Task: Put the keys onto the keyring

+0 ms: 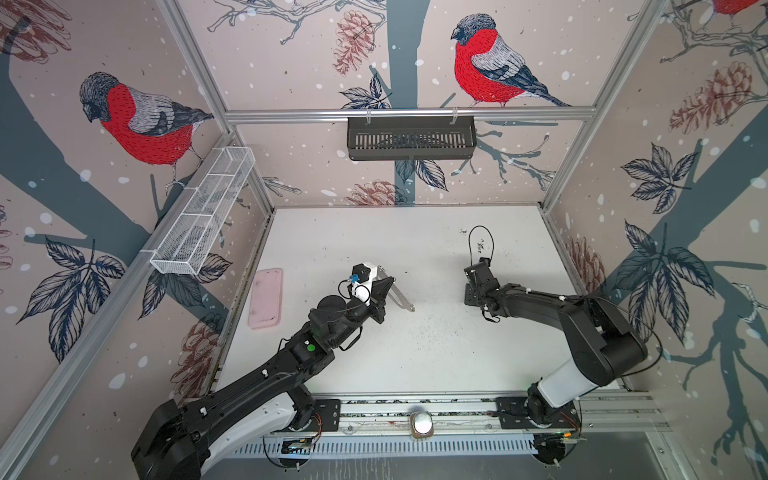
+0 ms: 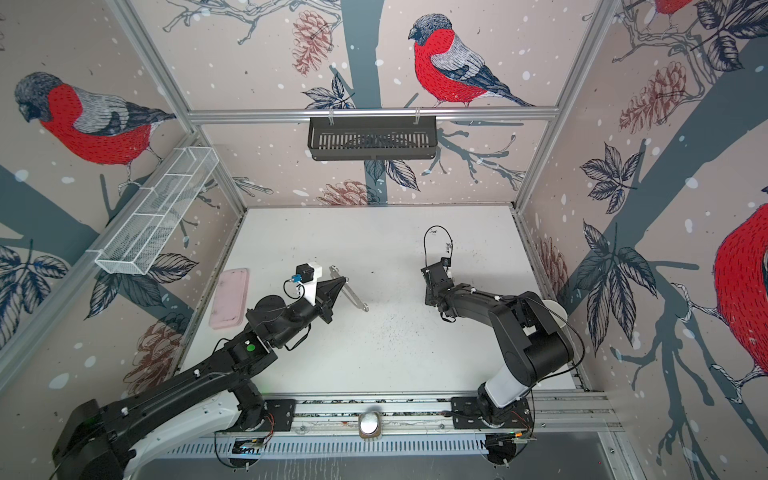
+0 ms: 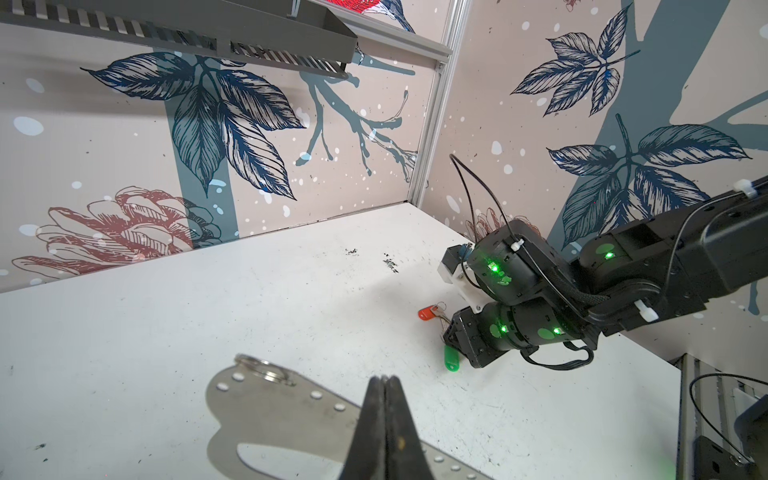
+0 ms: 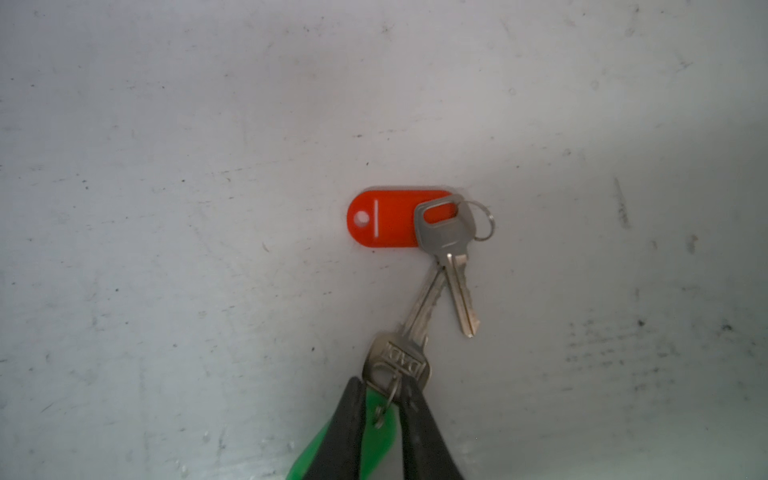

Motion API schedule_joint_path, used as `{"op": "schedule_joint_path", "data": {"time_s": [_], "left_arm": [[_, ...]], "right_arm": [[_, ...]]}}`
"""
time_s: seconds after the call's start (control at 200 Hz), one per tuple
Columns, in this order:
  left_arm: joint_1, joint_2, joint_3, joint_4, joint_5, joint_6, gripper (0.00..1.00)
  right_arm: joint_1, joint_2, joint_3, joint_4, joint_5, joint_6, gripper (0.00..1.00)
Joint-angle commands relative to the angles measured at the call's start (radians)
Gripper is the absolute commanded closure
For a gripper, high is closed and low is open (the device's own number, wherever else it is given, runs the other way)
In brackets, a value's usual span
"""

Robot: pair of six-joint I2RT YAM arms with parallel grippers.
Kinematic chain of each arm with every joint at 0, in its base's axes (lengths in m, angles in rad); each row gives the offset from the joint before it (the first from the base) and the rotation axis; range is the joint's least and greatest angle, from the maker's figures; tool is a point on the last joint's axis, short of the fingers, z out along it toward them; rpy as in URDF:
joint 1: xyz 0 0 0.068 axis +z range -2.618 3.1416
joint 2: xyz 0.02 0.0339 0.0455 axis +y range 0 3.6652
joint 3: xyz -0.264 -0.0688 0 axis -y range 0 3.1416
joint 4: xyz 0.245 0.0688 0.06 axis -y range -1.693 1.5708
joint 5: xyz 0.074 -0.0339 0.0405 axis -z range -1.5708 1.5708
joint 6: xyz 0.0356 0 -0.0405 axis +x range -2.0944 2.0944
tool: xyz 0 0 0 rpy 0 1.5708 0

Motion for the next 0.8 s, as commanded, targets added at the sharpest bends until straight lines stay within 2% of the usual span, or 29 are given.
{"op": "schedule_joint_path", "data": {"time_s": [0.0, 0.35, 0.53, 0.795], "left_arm": [[-0.002, -0.003, 0.007, 0.04, 0.017, 0.012, 1.0], [-0.003, -0.001, 0.009, 0.04, 0.017, 0.007, 1.0], [-0.002, 0.003, 0.012, 0.041, 0.016, 0.007, 1.0], [-0.003, 0.019, 0.038, 0.025, 0.012, 0.007, 1.0]], "right_arm": [[0.003, -0.011, -0.004, -0.009, 0.025, 0.009, 0.81], [0.003, -0.017, -0.011, -0.009, 0.021, 0.004, 0.89], [0.003, -0.023, -0.015, 0.002, 0.001, -0.01, 0.99], [0.008, -0.145, -0.026, 0.047, -0.061, -0.12, 1.0]]}}
